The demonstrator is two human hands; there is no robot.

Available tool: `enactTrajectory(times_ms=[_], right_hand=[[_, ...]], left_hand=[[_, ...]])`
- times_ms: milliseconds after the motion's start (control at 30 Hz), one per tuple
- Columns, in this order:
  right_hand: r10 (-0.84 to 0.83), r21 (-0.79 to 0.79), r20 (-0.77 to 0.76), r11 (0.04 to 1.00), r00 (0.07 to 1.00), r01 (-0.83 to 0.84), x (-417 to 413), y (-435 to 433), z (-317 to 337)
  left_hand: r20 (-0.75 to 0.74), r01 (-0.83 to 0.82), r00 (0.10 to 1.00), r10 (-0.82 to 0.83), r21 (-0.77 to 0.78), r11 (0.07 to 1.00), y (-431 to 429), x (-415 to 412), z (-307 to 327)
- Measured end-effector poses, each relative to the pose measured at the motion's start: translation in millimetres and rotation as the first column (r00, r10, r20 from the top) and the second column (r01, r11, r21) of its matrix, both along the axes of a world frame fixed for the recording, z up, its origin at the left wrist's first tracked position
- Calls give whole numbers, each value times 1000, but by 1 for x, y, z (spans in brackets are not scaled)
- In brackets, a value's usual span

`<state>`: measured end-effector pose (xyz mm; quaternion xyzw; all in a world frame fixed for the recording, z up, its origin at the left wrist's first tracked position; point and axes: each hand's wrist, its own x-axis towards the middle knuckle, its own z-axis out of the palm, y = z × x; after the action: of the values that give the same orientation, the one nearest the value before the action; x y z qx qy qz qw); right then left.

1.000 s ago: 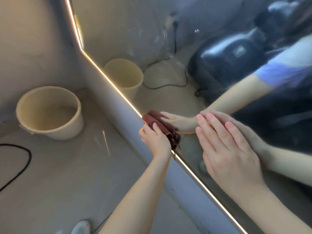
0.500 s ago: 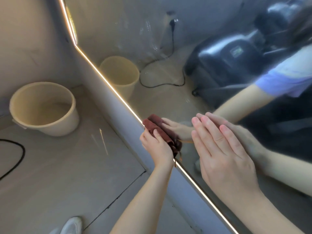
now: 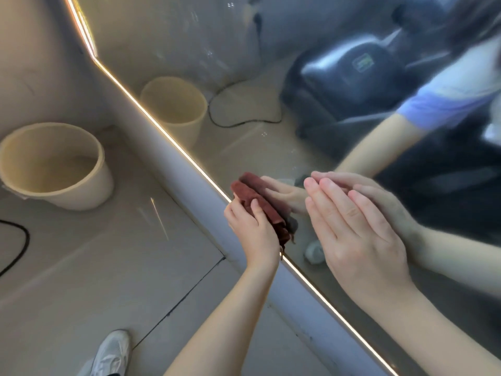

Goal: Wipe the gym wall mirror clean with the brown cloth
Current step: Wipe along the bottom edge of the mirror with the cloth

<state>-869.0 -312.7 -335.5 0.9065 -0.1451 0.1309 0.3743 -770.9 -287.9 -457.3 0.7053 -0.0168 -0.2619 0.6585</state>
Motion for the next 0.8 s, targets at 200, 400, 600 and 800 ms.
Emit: enactTrajectory(times_ms=[200, 400, 600, 800], right_hand=[[-18, -68, -38, 998, 999, 15, -34, 2, 0], [-44, -64, -49, 997, 998, 41, -47, 7, -4], [-62, -58, 13, 996, 998, 62, -61, 13, -4], [-67, -86, 36, 994, 997, 69, -84, 16, -5]], left_hand=[[34, 17, 999, -20, 67, 998, -1, 1, 1], [20, 14, 1000, -16, 88, 996, 1, -4, 11], [110, 50, 992, -56, 54, 997, 9, -41, 18], [-135, 20, 991, 7, 193, 981, -2, -18, -11]])
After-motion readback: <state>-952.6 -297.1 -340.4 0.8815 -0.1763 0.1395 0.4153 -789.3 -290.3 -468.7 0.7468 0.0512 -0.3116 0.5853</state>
